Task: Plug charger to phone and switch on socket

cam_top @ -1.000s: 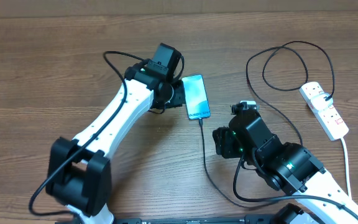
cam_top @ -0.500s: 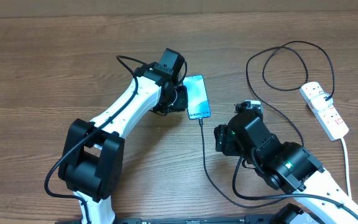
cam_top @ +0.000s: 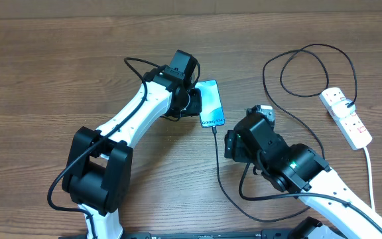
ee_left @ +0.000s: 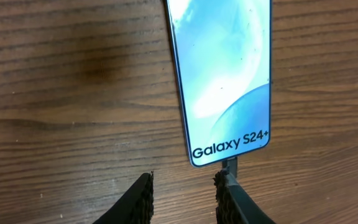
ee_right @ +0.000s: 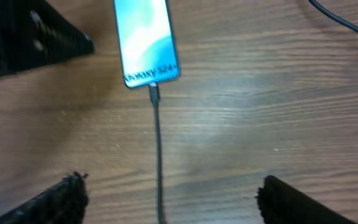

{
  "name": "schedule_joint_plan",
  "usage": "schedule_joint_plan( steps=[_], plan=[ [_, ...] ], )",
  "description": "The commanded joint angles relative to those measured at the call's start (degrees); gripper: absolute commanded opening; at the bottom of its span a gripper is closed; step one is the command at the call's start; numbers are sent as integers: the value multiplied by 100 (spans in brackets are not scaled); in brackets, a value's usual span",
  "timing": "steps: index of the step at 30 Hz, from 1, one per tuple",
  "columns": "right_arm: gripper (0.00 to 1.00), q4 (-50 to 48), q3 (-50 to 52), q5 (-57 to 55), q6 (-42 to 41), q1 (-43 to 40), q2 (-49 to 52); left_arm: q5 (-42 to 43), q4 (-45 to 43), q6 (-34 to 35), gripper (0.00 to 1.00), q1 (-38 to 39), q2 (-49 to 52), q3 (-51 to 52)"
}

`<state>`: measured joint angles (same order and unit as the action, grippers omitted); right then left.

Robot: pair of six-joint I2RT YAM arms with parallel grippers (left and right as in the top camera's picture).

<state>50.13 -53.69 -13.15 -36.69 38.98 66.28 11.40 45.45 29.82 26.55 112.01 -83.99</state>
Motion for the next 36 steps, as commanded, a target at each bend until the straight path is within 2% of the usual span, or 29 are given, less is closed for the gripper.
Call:
schedule_joint_plan(
  steps=[1, 4, 7, 12, 17, 20, 24, 26, 28, 30, 36],
  plan=[
    [91, -146, -105, -96, -105, -17, -13, 68, 11, 0, 29, 13, 50, -39],
    [91, -133, -105, -70, -127, -17, -15, 68, 13, 0, 30, 13, 50, -39],
    [93, -92, -105, -74, -411, -17, -15, 68, -35, -2, 38, 13, 50, -39],
    [97, -98, -105, -87, -529, -17, -13, 68, -214, -2, 41, 13, 50, -39],
    [93, -59, -105, -103, -706, -22, -15, 52, -592, -4, 41, 13, 50, -39],
    [83, 33, -114, -96, -863, -103, -15, 50, -691, -4, 39, 13, 50, -39],
    [51, 415, -116, -90, -1008, -575, -109, 48, -601, -33, 32, -42, 24, -44],
    [37, 566, -116, -92, -1102, -835, -188, 46, -490, -173, 25, -76, -48, -52],
    [26, 686, -116, -94, -1154, -1121, -269, 13, -424, -343, 23, -116, -188, -57],
    [17, 800, -116, -94, -1152, -1429, -339, -162, -350, -396, 23, -146, -404, -57],
    [4, 1029, -114, -131, -852, -2057, -365, -1064, 33, -396, 25, -155, -1432, -57]
  ],
)
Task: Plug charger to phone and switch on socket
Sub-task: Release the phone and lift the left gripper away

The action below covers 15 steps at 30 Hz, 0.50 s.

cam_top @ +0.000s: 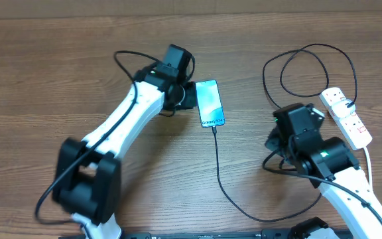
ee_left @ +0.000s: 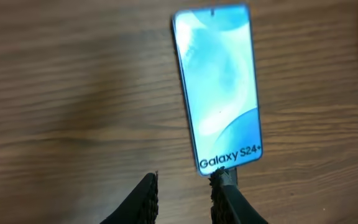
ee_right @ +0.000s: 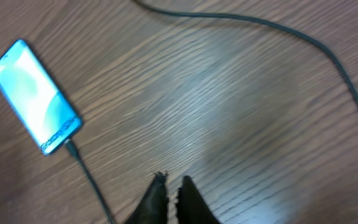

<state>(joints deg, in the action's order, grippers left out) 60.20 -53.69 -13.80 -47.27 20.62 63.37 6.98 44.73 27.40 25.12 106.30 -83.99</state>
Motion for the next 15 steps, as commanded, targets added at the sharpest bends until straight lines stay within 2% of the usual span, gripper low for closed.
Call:
schedule_joint_plan(
  steps=[1, 6, 8, 10, 12, 15],
  plan=[
    [4, 22, -114, -90, 319, -299, -74, -769, 166, -153, 25, -13, -1084, -57],
    [4, 48, -114, -122, 407, -682, -74, -1410, 354, -157, 32, -13, -2146, -57],
    [4, 85, -114, -122, 407, -800, -74, -1644, 428, -166, 43, -13, -2490, -57],
    [4, 125, -114, -136, 407, -911, -74, -1823, 531, -170, 45, -13, -2804, -57],
    [4, 149, -114, -223, 407, -1014, -74, -2011, 662, -170, 53, -13, -3067, -57],
    [4, 146, -114, -402, 404, -1147, -74, -2271, 960, -168, 56, -13, -3432, -57]
  ],
)
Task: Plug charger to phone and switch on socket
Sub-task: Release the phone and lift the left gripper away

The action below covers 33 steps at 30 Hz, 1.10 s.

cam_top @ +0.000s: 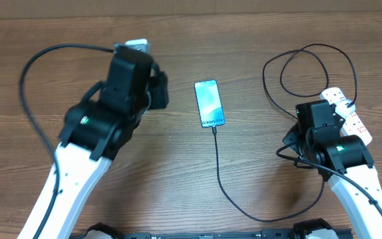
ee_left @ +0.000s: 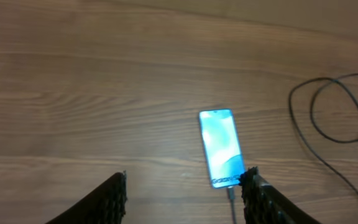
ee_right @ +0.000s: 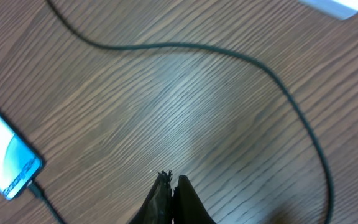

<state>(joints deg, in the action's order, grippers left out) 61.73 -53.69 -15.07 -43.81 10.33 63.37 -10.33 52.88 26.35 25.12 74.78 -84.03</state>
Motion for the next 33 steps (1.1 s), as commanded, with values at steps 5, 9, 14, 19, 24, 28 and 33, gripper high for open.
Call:
schedule_joint_plan(
  steps=[5, 9, 14, 19, 24, 28, 33],
  plan=[
    [4, -26, -114, -557, 57, -319, -74, -925, 765, -66, 100, -13, -752, -52],
    [4, -31, -114, -612, 55, -483, -74, -1169, 1237, -66, 100, -13, -848, -50],
    [4, -11, -114, -612, 57, -715, -74, -1169, 1768, -68, 99, -13, -776, -50],
    [4, 66, -114, -612, 57, -933, -74, -1165, 2133, -63, 100, -13, -673, -50],
    [4, 55, -114, -568, 11, -1366, -74, -1106, 2149, -66, 100, -9, -533, -50],
    [4, 55, -114, -516, 13, -1762, -74, -1106, 2149, -66, 100, -9, -413, -50],
    [4, -85, -114, -413, 13, -2179, -74, -1106, 2144, -63, 100, -9, -262, -48]
  ],
)
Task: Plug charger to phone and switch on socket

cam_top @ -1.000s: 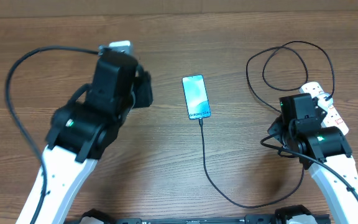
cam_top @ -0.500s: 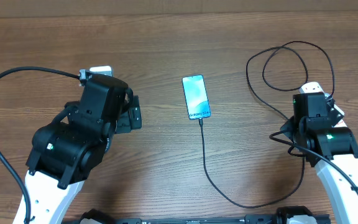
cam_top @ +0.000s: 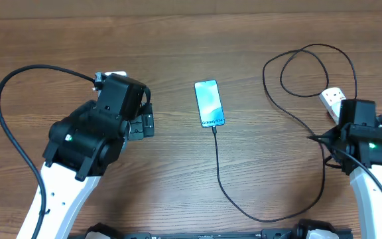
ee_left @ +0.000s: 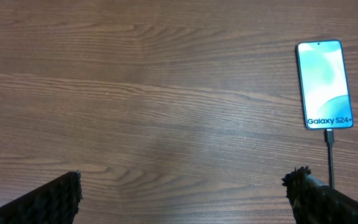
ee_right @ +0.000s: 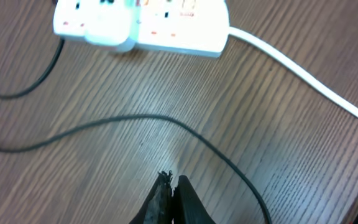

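The phone [cam_top: 209, 103] lies flat mid-table, screen lit, with the black charger cable [cam_top: 219, 172] plugged into its near end; it shows too in the left wrist view [ee_left: 324, 84]. A white socket strip [ee_right: 143, 25] with the white charger plug in it lies at the far right, mostly hidden under my right arm in the overhead view [cam_top: 331, 97]. My right gripper [ee_right: 170, 180] is shut on nothing, a little short of the strip. My left gripper [ee_left: 185, 186] stands wide open over bare wood, left of the phone.
The black cable loops [cam_top: 310, 66] on the table between phone and strip and runs under my right arm. The strip's white mains lead [ee_right: 297, 62] trails off to the right. The left arm's own black cable [cam_top: 18, 93] arcs over the table's left part.
My right gripper has moved right, from over the cable loop to just before the socket strip, still shut. My left arm has drawn back toward the near left, its fingers wider apart.
First my left gripper sat at the phone's near end and my right gripper was open behind the plugged-in cable. Then the right gripper was shut and further right, the left still by the phone. Later the left was open and away from the phone; now the right is at the strip.
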{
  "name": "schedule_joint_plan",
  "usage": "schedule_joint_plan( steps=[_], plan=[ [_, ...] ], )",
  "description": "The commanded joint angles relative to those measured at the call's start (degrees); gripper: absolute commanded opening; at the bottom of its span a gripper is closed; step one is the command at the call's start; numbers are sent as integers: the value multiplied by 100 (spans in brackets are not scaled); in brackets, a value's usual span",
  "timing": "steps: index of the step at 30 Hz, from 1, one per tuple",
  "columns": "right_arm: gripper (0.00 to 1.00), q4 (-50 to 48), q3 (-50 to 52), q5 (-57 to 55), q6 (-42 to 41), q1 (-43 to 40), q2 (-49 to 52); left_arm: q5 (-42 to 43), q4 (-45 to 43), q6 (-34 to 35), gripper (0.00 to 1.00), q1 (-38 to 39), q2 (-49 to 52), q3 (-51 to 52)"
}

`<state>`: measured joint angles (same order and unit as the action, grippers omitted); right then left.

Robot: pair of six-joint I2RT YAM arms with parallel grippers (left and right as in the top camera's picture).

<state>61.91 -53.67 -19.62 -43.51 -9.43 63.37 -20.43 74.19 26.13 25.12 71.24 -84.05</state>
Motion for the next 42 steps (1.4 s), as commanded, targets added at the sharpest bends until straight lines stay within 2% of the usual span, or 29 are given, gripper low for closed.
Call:
schedule_joint_plan(
  steps=[1, 17, 28, 32, 38, 42],
  plan=[
    [4, -144, -116, 42, -20, -269, -74, -94, 17, -44, 100, -2, 92, -44],
    [4, -160, -116, 188, 11, -710, 7, -92, 15, -42, 100, 2, -59, -44],
    [4, -256, -116, 190, 9, -710, 7, -92, 17, -44, 100, -107, -975, -44],
    [4, -262, -116, 192, 7, -708, 7, -92, 17, -42, 100, -533, -1480, -44],
    [4, -264, -116, 258, 9, -708, 9, -92, 17, -42, 100, -1561, -2452, -44],
    [4, -264, -116, 282, 7, -708, 9, -94, 20, -44, 100, -1910, -3067, -44]
  ],
)
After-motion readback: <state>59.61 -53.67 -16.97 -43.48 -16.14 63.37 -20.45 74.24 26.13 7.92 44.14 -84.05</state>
